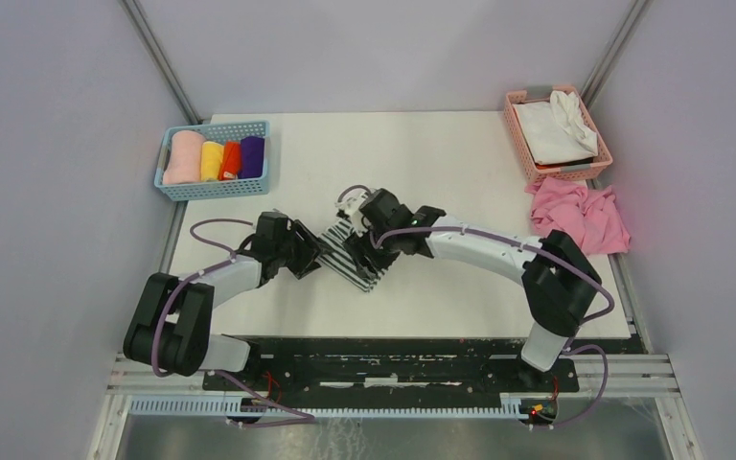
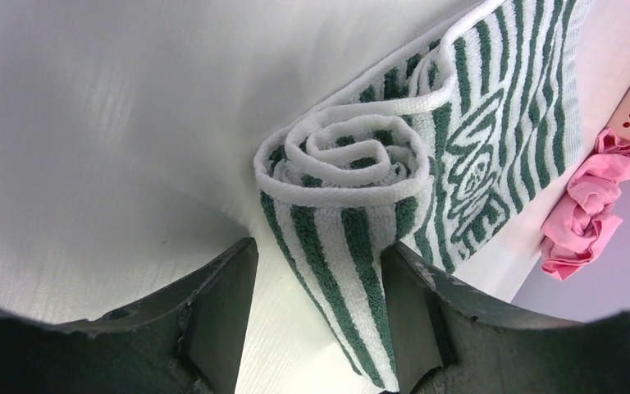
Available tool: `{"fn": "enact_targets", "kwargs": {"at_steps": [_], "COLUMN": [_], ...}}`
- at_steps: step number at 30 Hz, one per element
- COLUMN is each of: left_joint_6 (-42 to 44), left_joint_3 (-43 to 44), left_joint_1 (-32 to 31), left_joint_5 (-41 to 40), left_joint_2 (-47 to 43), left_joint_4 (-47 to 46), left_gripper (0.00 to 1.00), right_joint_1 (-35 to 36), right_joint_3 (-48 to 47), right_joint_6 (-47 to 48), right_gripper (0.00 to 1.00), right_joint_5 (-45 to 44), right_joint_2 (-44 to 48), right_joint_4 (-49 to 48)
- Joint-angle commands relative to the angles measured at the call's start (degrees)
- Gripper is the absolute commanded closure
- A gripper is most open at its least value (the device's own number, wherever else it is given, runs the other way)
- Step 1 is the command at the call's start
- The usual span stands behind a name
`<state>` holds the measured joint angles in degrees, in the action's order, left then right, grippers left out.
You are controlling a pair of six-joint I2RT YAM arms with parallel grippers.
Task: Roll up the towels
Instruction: Roll the towel at the center of the board.
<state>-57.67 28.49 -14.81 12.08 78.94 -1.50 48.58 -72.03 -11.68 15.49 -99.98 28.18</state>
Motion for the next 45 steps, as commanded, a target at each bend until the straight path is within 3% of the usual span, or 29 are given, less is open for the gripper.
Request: {"fn": "enact_targets", "kwargs": {"at_steps": [1, 8, 19, 25, 29, 34, 40, 45], "left_joint_6": [1.45, 1.38, 1.23, 1.04, 0.52, -0.53, -1.46, -1.35], "left_joint_3": [-1.16, -0.90, -0.59, 0.01, 0.16, 0.30, 0.08, 0.40], "left_joint_1": [-0.52, -0.75, -1.06, -1.27, -1.29, -1.28, -1.19, -1.14], "left_joint_5": [-5.86, -5.56, -5.35, -5.09, -5.66, -6.09, -6.32, -8.58], "left_joint_2": [2.39, 2.77, 3.12, 3.19, 2.47, -0.76, -12.00, -23.97], "left_joint_4": [5.44, 5.49, 5.54, 5.51, 5.86, 6.83, 11.66, 17.90], "left_gripper": [0.35, 0.35, 0.35, 0.35, 0.35, 0.33, 0.25, 0.19], "right_joint_1": [8.03, 16.68, 17.69, 17.61, 17.58, 17.25, 12.74, 5.20], "right_joint_3": [-3.71, -6.37, -6.10, -4.44, 0.00, 5.54, 9.01, 11.15], "right_joint_6": [10.30, 19.37, 23.15, 20.47, 17.10, 11.65, 5.79, -2.35], "right_gripper": [0.32, 0.28, 0.30, 0.38, 0.51, 0.68, 0.93, 0.95], "right_joint_5": [-24.13, -35.24, -34.47, -35.29, -34.28, -27.39, -6.76, 13.70], "right_joint_2": [0.83, -5.65, -14.09, -19.09, -18.50, -14.80, -8.63, -5.86], "right_joint_4": [1.07, -6.83, -13.57, -11.89, -9.91, -8.98, -11.79, -18.70]}}
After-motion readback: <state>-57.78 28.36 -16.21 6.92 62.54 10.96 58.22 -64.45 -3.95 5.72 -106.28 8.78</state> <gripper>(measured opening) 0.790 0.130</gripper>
